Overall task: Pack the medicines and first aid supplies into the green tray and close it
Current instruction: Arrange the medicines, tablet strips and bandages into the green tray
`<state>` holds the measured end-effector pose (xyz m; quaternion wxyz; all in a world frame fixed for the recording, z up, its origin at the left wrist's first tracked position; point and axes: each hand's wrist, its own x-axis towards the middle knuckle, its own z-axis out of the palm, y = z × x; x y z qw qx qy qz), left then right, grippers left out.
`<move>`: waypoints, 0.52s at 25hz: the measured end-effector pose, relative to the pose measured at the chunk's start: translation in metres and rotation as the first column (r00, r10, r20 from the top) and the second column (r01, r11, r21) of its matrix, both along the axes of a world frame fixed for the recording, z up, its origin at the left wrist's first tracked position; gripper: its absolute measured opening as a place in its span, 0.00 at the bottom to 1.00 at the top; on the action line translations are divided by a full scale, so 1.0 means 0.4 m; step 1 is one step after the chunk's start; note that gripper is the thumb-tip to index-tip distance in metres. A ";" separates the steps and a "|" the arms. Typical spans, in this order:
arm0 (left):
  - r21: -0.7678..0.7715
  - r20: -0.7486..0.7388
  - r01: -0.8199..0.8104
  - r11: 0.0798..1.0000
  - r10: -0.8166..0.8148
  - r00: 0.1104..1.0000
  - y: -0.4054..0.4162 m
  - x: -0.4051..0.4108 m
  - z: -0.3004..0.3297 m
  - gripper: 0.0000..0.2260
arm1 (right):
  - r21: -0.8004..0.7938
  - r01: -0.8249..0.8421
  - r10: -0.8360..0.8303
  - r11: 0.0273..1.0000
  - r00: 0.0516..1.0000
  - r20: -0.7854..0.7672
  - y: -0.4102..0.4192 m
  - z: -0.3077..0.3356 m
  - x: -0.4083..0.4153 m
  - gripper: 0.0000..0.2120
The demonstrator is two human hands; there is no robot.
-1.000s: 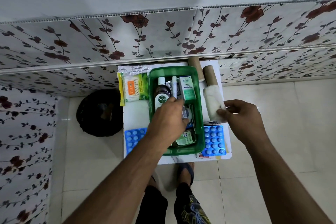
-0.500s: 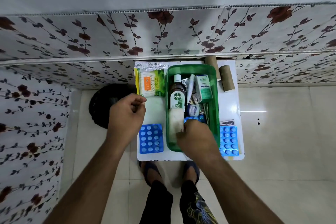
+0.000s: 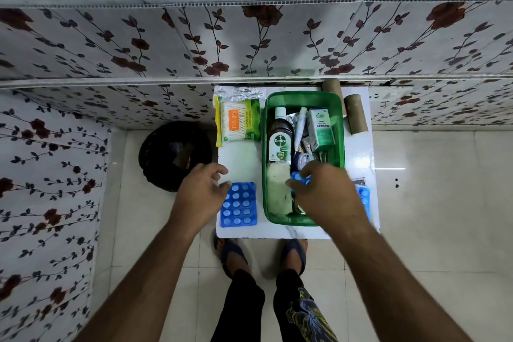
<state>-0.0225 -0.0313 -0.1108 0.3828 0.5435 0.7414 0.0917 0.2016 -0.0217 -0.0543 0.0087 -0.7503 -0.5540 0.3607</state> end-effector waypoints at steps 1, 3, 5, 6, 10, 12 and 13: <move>-0.033 -0.022 0.026 0.999 -0.027 0.999 -0.007 -0.003 -0.009 0.14 | 0.100 0.098 -0.096 0.990 0.995 -0.019 0.000 0.029 0.036 0.09; -0.087 -0.045 0.061 0.994 -0.065 0.997 -0.017 -0.006 -0.027 0.21 | 0.242 0.327 -0.317 0.914 0.945 -0.080 -0.007 0.065 0.118 0.05; -0.098 -0.061 0.065 0.993 -0.071 0.996 -0.021 -0.004 -0.041 0.25 | 0.218 0.488 -0.477 0.845 0.873 -0.101 -0.029 0.043 0.194 0.03; -0.088 -0.074 0.060 0.994 -0.066 0.995 -0.023 0.000 -0.048 0.25 | 0.175 0.502 -0.500 0.847 0.864 -0.059 -0.044 0.014 0.225 0.04; -0.046 -0.096 0.068 0.997 -0.073 0.993 -0.014 0.009 -0.066 0.18 | -0.010 0.405 -0.402 0.914 0.911 0.089 -0.096 -0.109 0.279 0.15; -0.047 -0.094 0.074 0.996 -0.078 0.993 -0.016 0.015 -0.063 0.17 | -0.028 0.387 -0.383 0.922 0.920 0.086 -0.109 -0.142 0.280 0.19; -0.052 -0.079 0.075 0.996 -0.079 0.994 -0.019 0.015 -0.055 0.17 | -0.032 0.388 -0.384 0.921 0.920 0.078 -0.112 -0.154 0.277 0.20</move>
